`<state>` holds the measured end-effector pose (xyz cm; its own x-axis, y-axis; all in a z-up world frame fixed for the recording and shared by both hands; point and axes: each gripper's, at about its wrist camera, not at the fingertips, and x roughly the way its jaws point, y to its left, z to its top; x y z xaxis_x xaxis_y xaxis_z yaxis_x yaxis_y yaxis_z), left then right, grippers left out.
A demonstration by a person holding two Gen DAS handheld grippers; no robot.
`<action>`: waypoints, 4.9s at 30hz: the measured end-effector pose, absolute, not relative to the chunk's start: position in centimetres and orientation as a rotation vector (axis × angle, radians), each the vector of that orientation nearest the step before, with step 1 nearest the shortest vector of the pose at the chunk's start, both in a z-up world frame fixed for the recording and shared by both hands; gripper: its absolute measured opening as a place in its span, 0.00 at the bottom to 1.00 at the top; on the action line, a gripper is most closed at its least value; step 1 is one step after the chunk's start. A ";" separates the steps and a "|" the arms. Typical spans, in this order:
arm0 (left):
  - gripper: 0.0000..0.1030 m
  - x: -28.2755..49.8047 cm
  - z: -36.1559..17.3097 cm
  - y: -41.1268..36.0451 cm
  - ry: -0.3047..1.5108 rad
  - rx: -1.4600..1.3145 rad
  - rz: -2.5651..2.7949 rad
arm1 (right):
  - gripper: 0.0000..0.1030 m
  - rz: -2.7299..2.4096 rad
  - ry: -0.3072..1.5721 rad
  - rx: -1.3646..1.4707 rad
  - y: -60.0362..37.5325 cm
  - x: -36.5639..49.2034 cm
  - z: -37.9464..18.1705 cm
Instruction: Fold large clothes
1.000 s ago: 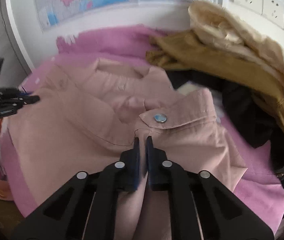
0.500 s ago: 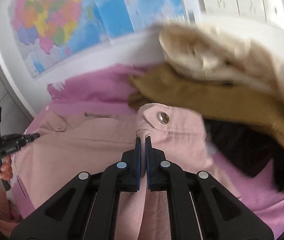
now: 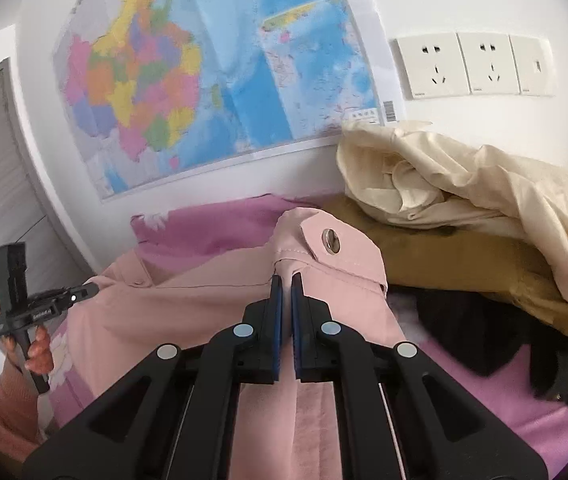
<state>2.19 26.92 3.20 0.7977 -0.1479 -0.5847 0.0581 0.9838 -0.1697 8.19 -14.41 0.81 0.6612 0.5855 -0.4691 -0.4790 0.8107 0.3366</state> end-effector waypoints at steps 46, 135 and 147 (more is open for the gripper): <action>0.59 7.1 -3.9 27.7 0.951 -0.103 0.126 | 0.39 0.502 0.885 0.012 -11.0 13.4 -5.8; 0.64 -0.8 -5.9 26.5 0.965 -0.489 -0.169 | 0.64 0.636 0.751 0.327 -25.3 -1.1 -8.5; 0.64 -1.7 -5.8 26.6 0.976 -0.492 -0.123 | 0.09 0.713 0.900 0.214 -25.3 -2.8 -8.2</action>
